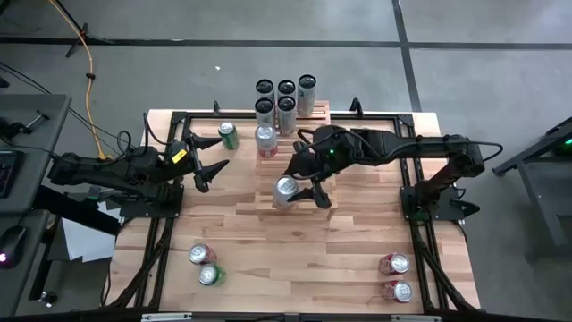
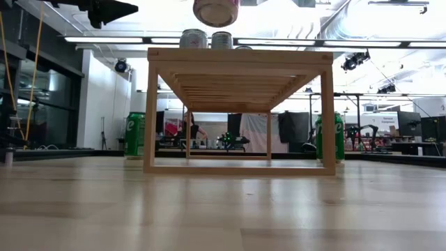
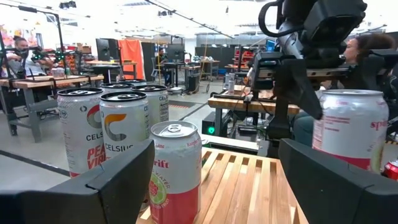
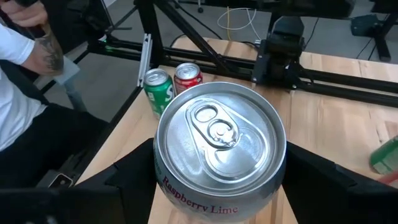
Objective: Place canned beverage on shelf
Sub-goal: Put the white and pink soda can aligned with the other white and pink soda can on the shelf
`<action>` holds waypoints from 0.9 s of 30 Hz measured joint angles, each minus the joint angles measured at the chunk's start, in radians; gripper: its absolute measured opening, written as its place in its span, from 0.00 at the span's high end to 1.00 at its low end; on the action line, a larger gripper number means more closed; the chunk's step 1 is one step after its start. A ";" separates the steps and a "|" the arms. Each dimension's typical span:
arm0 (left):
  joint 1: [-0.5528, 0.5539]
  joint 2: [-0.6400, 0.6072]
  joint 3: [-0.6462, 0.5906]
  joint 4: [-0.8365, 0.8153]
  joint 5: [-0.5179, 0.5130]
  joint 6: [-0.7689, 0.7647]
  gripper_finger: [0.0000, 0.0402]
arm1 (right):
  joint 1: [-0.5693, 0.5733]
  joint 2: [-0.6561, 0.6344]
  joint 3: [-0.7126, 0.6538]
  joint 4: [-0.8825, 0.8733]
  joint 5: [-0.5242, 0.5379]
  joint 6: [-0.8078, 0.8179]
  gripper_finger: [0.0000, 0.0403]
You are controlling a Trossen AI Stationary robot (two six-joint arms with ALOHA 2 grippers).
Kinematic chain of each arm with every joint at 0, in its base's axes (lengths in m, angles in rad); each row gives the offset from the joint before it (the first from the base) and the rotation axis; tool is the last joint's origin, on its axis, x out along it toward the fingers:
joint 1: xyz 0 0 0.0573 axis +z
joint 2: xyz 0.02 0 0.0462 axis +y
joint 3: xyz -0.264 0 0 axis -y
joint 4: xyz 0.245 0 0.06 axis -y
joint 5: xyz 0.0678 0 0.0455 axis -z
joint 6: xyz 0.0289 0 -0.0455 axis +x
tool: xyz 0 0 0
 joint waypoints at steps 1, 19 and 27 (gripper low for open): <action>0.000 0.000 0.000 0.000 0.000 0.000 0.17 | 0.000 0.000 0.000 0.000 0.000 0.000 0.33; 0.000 0.000 0.000 0.000 0.000 0.000 0.17 | -0.001 0.000 0.000 0.000 0.001 0.000 0.33; 0.000 0.000 0.000 0.000 0.000 0.000 0.17 | -0.002 0.000 0.000 0.000 0.020 0.000 0.33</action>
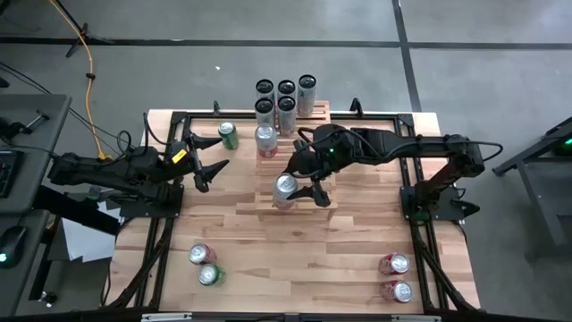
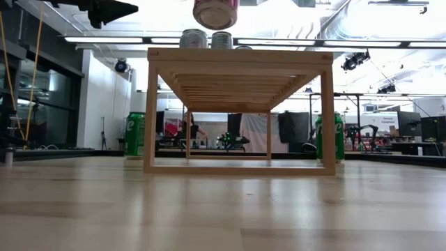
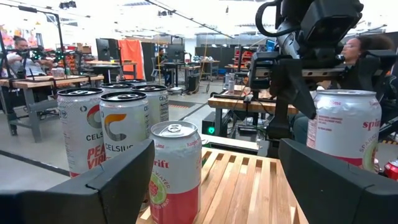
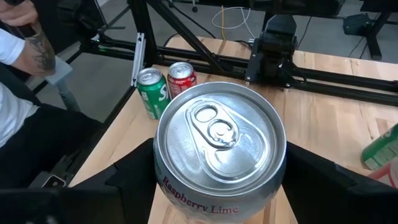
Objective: Place canned beverage on shelf
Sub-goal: Put the white and pink soda can aligned with the other white and pink soda can on the shelf
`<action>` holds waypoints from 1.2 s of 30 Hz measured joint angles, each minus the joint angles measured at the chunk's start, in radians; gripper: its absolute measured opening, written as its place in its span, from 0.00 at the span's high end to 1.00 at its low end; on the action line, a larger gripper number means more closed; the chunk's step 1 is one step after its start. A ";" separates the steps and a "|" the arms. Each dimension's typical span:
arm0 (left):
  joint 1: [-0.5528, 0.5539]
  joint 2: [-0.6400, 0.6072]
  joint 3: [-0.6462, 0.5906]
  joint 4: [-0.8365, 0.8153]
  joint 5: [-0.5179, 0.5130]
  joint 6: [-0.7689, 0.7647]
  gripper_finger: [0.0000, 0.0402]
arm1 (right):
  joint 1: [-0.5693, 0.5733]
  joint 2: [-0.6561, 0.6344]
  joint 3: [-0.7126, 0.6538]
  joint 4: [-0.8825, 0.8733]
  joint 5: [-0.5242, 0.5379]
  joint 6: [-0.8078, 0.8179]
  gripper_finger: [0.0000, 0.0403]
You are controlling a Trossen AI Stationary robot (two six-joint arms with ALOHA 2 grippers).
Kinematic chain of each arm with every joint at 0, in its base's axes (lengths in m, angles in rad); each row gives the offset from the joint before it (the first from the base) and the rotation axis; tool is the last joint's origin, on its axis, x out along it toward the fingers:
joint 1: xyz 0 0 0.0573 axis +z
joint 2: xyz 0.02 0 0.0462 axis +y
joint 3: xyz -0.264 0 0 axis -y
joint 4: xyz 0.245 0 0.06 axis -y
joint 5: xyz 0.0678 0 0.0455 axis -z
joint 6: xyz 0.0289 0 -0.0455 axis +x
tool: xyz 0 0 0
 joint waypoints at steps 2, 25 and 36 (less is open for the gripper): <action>0.000 0.000 0.000 0.000 0.000 0.000 0.17 | 0.000 0.000 0.000 -0.004 0.009 0.000 0.33; 0.000 0.000 0.000 0.000 0.000 0.000 0.17 | -0.140 0.000 0.000 -0.050 0.473 0.040 0.33; 0.000 0.000 0.000 0.000 0.000 0.000 0.17 | -0.209 0.049 0.000 -0.003 0.454 0.094 0.33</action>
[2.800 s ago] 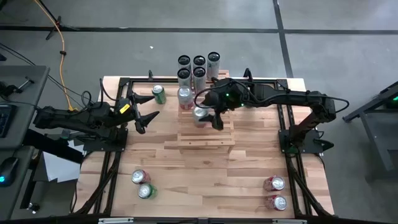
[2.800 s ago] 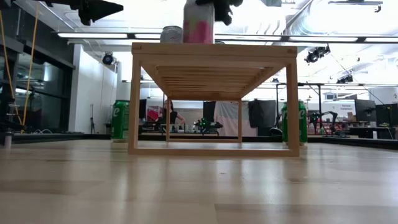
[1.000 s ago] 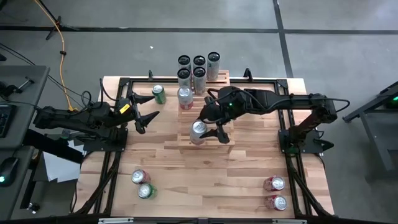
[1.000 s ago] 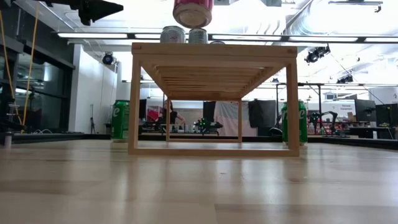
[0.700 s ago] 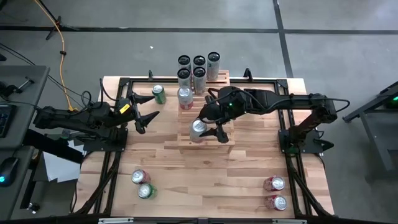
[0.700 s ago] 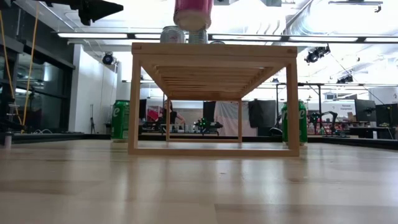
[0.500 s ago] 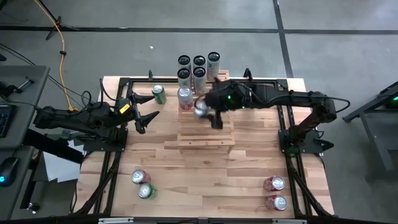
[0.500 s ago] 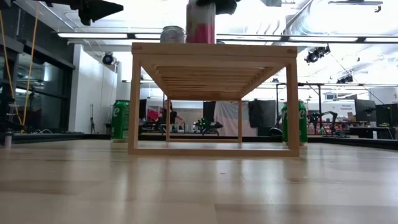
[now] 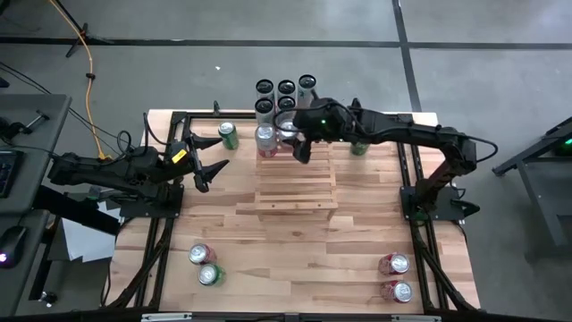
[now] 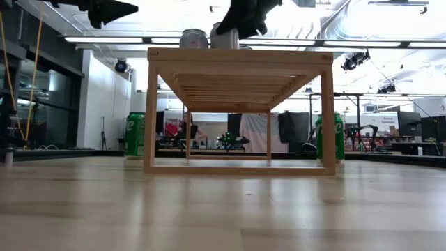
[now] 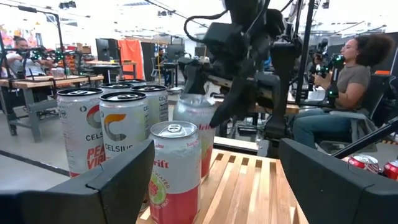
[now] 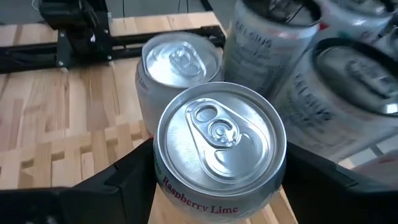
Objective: Place canned beverage on shelf
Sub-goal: Put the white and pink soda can aligned with the other white and pink soda can on the shelf, then put the top left green soda can on the shelf
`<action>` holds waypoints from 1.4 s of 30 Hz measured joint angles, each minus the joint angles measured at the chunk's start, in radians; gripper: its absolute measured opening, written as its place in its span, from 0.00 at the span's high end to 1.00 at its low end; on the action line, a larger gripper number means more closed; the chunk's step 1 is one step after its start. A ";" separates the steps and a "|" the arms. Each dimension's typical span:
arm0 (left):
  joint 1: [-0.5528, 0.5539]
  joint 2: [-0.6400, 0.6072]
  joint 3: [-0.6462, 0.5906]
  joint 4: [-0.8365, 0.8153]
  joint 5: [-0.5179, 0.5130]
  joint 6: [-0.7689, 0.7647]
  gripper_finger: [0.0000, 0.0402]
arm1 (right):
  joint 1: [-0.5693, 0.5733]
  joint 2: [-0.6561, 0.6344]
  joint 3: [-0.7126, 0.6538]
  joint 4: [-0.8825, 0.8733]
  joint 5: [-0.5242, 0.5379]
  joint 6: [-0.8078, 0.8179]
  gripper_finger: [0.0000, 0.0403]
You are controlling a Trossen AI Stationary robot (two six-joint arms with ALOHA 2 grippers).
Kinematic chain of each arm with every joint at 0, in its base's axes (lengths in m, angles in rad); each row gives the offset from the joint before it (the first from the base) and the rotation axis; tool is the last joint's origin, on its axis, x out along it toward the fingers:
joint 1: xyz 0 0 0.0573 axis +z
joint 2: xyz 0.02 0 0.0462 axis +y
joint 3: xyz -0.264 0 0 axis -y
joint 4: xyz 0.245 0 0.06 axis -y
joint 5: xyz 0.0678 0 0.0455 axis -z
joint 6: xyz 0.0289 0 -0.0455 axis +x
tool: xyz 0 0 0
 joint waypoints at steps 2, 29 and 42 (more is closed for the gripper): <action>0.000 0.000 0.000 0.000 0.000 0.000 0.17 | -0.001 0.015 0.000 -0.001 -0.002 -0.001 0.33; 0.000 0.000 0.000 0.000 0.000 0.000 0.17 | -0.001 0.021 0.000 -0.016 0.001 0.043 0.12; 0.000 0.000 0.000 0.000 0.000 0.000 0.17 | -0.001 -0.103 0.000 -0.080 0.000 0.036 0.11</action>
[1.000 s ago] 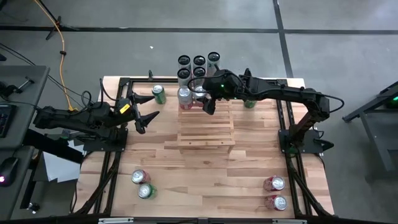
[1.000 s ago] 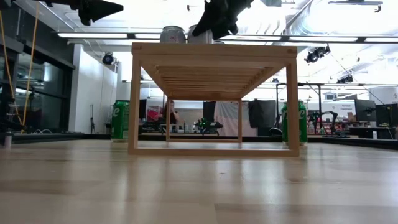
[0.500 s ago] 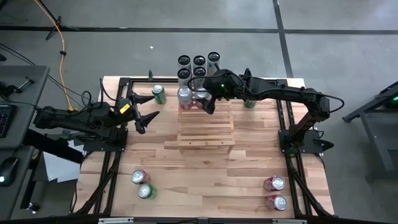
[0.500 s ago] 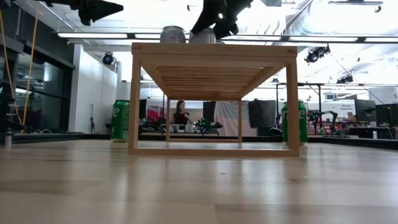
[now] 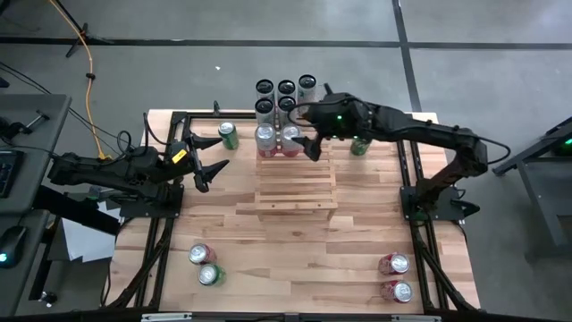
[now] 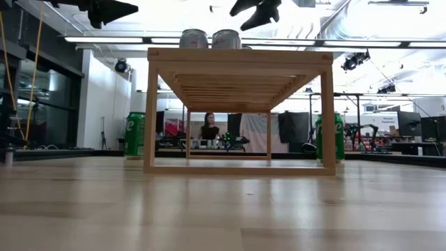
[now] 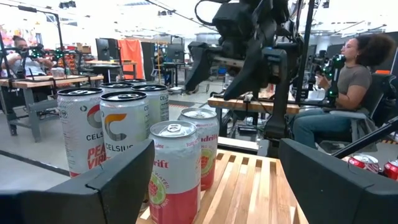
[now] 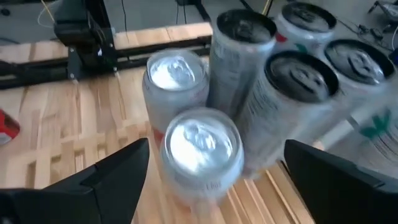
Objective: Place canned beverage on shelf
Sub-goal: Put the top left green soda can on the shelf
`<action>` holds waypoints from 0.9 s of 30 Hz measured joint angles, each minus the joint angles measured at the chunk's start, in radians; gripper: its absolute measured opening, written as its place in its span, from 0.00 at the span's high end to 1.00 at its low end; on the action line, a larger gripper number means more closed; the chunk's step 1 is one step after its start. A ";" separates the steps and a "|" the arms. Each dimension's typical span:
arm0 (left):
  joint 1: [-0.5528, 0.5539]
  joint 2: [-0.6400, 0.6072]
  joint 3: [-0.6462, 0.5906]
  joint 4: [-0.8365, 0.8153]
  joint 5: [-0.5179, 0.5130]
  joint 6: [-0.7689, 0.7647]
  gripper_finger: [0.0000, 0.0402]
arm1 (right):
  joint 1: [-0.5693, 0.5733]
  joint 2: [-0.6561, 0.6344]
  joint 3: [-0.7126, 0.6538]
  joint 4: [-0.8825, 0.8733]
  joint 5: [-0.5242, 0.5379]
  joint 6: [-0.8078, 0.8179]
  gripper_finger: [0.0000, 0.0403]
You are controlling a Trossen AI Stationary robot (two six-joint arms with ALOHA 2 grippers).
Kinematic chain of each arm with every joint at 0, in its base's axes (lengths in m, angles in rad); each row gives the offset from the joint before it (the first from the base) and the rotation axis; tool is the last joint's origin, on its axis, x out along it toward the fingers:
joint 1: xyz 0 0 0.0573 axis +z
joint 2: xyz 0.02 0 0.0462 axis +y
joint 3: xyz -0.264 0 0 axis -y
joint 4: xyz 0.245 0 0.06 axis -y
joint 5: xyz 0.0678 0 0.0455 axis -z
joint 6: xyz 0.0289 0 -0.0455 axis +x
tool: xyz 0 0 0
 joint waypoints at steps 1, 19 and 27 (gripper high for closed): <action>0.000 0.000 0.000 0.000 0.000 0.000 0.17 | 0.000 -0.011 0.000 -0.023 0.001 0.001 0.11; 0.000 0.000 0.000 -0.097 -0.102 -0.063 0.17 | 0.100 -0.069 -0.002 -0.584 0.256 0.191 0.11; 0.029 0.000 0.000 -0.237 -0.567 -0.133 0.17 | 0.134 -0.088 -0.053 -0.629 0.383 0.245 0.11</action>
